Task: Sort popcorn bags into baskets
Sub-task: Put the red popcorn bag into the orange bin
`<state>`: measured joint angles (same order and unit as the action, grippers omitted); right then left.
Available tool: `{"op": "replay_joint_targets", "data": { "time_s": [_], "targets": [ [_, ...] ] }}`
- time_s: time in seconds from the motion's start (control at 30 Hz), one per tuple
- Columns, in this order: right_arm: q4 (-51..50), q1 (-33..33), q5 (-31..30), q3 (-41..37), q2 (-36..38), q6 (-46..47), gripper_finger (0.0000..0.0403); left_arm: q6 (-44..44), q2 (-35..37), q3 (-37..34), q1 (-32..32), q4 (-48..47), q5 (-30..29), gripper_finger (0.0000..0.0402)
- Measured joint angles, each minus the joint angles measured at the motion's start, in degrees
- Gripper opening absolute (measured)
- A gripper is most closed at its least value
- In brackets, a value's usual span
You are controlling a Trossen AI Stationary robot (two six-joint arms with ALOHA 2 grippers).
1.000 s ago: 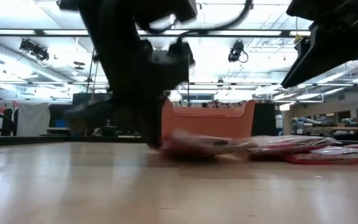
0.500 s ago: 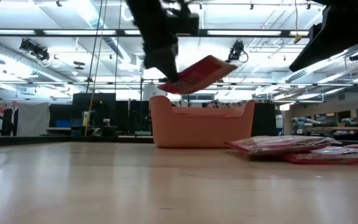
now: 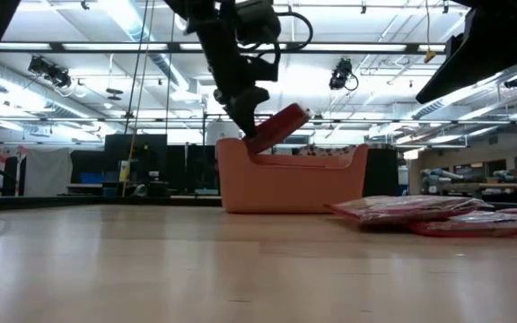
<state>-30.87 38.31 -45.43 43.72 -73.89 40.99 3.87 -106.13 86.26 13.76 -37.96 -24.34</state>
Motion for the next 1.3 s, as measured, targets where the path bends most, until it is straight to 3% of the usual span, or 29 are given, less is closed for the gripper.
{"op": "replay_joint_targets", "data": {
  "time_s": [0.23, 0.37, 0.53, 0.77, 0.9, 1.17, 1.3],
  "targets": [
    [-0.3, 0.0, 4.8, -0.7, 0.0, 0.0, 0.0149, 1.7, 0.0, 0.0, -1.0, 1.5, 0.0, 0.0128],
    [-0.6, -0.3, 8.3, -2.4, 0.0, 1.0, 0.0149, 1.8, 0.0, 0.0, -3.1, 0.7, 0.0, 0.0159],
    [-0.5, -0.3, 10.5, -2.9, 0.0, 3.0, 0.0149, 4.8, 0.0, 0.0, -6.3, 0.3, 2.6, 0.016],
    [-0.7, -0.2, 13.7, -2.9, 0.0, 1.2, 0.0149, 7.8, 0.0, -1.5, -11.8, 4.1, 14.5, 0.0156],
    [-1.0, -0.2, 16.5, -3.3, -0.7, -0.5, 0.0149, 10.3, 0.0, -4.9, -16.2, 8.7, 13.5, 0.0161],
    [0.3, -1.2, 15.4, -4.8, -7.9, -2.0, 0.0149, 14.8, 0.0, -10.5, -21.7, 16.5, 11.3, 0.0186],
    [3.4, -2.7, 15.4, -4.8, -11.9, -4.5, 0.0149, 17.8, 0.0, -14.9, -23.3, 25.1, 9.4, 0.0188]
  ]
}}
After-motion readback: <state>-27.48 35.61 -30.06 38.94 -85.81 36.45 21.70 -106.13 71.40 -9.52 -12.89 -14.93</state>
